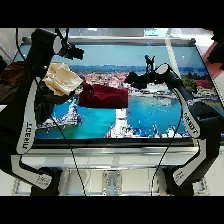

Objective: Fold the shirts.

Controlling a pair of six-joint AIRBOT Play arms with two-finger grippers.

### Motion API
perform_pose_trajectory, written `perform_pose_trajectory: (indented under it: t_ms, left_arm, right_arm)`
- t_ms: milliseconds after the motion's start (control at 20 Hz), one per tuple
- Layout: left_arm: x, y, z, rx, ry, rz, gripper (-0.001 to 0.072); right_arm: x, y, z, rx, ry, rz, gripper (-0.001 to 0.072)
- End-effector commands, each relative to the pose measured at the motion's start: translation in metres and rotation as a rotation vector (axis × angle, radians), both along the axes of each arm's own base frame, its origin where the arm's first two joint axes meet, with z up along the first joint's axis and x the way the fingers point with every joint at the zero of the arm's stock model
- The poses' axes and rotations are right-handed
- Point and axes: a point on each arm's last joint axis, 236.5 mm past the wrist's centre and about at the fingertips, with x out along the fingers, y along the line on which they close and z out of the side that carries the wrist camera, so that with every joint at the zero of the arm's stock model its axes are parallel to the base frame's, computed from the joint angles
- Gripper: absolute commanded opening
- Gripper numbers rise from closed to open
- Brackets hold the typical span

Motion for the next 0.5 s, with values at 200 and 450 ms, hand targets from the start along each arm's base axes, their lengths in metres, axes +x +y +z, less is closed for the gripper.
perform_pose_trajectory:
  t_ms: [200,450]
  left_arm:
    - [-0.003,0.001,-0.004,0.034,0.022,-0.026,0.002]
    - [-0.003,0.001,-0.004,0.034,0.022,-0.026,0.002]
  right_arm:
    - [-0.034,0.003,-0.072,0.015,0.248,0.051,0.0535]
    - [-0.031,0.028,-0.074,0.117,0.256,0.043,0.0535]
